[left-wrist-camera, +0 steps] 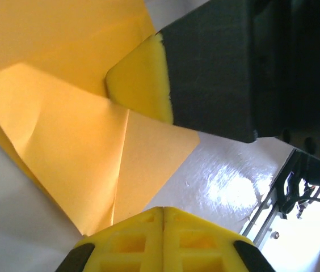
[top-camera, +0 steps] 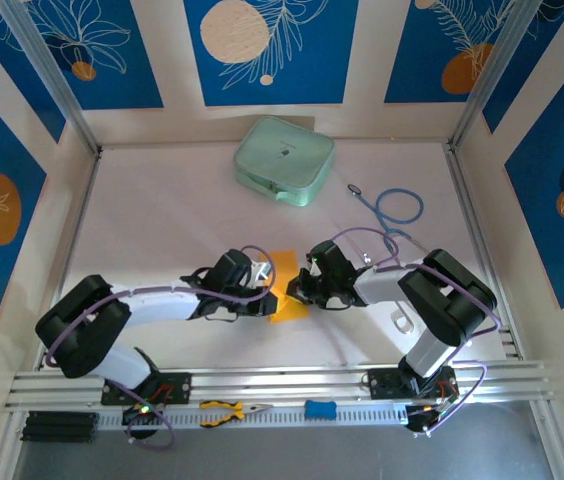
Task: Fold a paper plane with a square sheet of paper (pick it up from the middle)
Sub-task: Fold the triangle a second time at the center of the table.
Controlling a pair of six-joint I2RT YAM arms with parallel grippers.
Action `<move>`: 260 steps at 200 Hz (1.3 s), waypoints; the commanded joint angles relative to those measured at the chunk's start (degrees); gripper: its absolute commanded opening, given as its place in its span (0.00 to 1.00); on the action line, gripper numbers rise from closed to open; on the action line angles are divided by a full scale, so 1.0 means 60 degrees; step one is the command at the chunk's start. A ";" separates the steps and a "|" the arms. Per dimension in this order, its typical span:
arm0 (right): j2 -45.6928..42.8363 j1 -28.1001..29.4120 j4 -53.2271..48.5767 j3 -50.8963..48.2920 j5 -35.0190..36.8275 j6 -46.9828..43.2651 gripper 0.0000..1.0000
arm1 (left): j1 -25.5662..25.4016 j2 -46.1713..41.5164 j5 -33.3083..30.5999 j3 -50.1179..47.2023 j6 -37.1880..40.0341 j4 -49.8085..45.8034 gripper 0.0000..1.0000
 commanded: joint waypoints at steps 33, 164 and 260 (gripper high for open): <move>0.0128 -0.0048 -0.0603 0.0128 0.0139 -0.0162 0.04 | 0.0071 0.0602 0.0338 -0.0090 -0.0179 0.0233 0.04; -0.0461 0.0074 -0.0660 0.0298 -0.0116 -0.0446 0.22 | 0.0053 0.1418 0.0084 -0.0178 -0.0199 0.0679 0.04; 0.0312 0.0047 -0.1531 0.0462 0.0323 -0.0349 0.07 | 0.0042 0.1014 0.0150 -0.0112 -0.0008 0.0096 0.04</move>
